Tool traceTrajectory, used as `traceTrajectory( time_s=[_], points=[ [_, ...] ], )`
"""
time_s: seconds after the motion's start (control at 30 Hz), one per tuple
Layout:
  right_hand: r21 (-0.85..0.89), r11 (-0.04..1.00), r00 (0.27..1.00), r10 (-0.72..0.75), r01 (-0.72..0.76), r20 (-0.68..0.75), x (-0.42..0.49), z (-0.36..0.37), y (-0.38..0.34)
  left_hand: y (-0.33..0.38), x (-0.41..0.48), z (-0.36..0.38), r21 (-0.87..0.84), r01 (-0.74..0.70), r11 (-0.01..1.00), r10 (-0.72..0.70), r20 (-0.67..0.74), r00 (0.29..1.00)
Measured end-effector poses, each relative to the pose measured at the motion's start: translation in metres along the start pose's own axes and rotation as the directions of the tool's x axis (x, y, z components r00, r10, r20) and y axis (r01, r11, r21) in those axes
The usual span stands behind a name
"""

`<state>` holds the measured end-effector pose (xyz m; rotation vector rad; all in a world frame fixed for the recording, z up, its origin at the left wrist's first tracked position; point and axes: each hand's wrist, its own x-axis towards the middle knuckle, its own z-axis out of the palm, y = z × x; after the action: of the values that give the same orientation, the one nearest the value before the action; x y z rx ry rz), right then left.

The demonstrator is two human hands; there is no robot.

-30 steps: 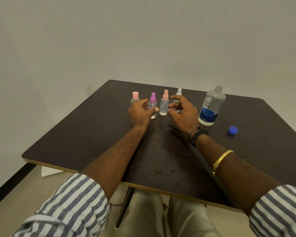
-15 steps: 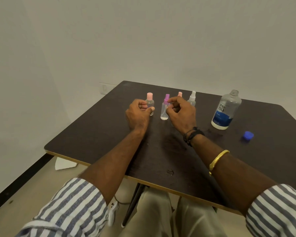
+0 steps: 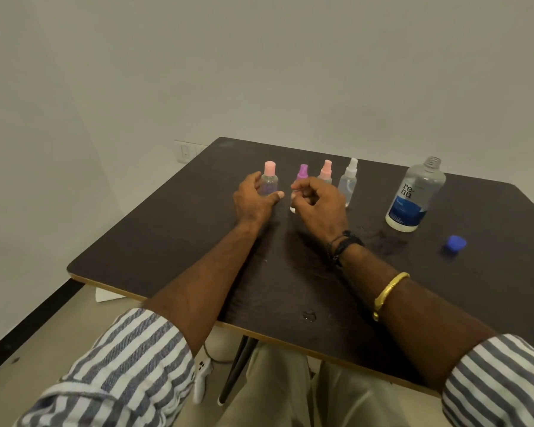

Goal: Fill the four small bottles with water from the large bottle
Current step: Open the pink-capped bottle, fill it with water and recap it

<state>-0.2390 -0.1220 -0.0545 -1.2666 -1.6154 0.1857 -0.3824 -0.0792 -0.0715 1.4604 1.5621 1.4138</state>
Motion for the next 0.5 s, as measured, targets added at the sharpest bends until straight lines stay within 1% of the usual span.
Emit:
traceTrajectory(
  time_s=[0.2, 0.5],
  points=[
    [-0.01, 1.0, 1.0, 0.017, -0.017, 0.007, -0.003, -0.006, 0.004, -0.001, 0.002, 0.0, -0.009, 0.003, 1.0, -0.003, -0.044, 0.999],
    [-0.004, 1.0, 1.0, -0.004, 0.004, -0.021, -0.002, -0.016, -0.001, 0.005, -0.007, -0.003, -0.029, -0.056, 0.998, 0.053, -0.076, 0.996]
  ],
)
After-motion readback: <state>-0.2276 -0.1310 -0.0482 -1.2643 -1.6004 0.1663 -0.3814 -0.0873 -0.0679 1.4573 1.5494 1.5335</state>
